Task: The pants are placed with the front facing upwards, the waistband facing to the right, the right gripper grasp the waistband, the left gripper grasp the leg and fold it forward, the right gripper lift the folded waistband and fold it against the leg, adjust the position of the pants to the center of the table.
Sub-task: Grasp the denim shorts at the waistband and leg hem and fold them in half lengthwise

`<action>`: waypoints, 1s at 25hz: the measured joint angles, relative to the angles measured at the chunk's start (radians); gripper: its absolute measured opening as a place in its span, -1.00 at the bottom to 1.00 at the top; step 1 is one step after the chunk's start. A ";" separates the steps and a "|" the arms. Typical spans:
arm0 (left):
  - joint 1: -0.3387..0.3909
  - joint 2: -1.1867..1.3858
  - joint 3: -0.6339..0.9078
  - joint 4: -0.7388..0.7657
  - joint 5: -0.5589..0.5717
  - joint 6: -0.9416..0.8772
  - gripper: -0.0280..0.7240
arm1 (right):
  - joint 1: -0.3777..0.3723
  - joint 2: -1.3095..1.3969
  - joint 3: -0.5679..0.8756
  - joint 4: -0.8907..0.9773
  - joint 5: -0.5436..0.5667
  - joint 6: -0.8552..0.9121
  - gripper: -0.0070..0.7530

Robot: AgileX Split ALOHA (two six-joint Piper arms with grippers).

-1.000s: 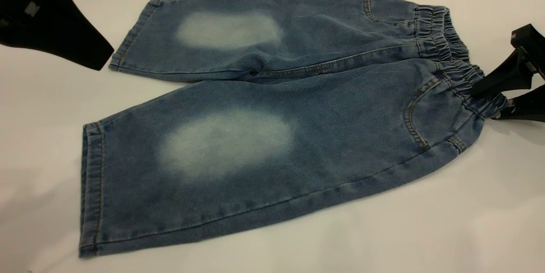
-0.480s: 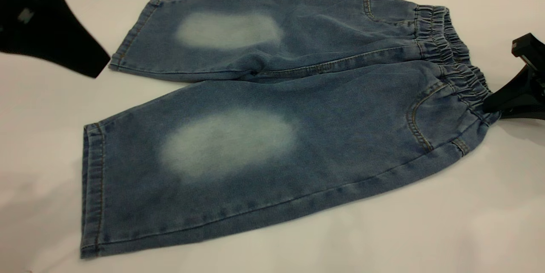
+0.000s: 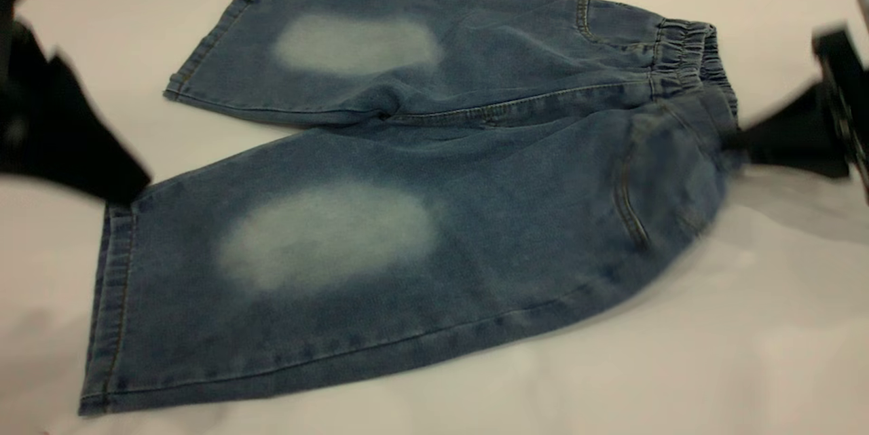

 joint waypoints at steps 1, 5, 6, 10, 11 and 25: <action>0.000 0.000 0.023 0.000 -0.011 0.004 0.22 | 0.000 -0.001 -0.002 0.008 0.018 -0.003 -0.90; 0.000 0.000 0.076 -0.001 -0.049 0.004 0.22 | 0.000 -0.003 -0.003 0.011 0.063 -0.008 -0.90; 0.000 0.000 0.076 -0.001 -0.052 0.004 0.22 | 0.000 -0.003 -0.003 0.013 0.072 -0.008 -0.90; 0.000 0.000 0.079 0.004 -0.055 -0.004 0.22 | 0.000 -0.006 -0.003 0.017 0.092 -0.010 -0.90; 0.000 0.000 0.086 0.022 -0.055 -0.010 0.22 | 0.000 -0.006 -0.003 0.017 0.094 -0.010 -0.90; 0.000 0.022 0.293 0.279 -0.278 -0.058 0.22 | 0.000 -0.006 -0.003 0.068 0.159 -0.015 -0.90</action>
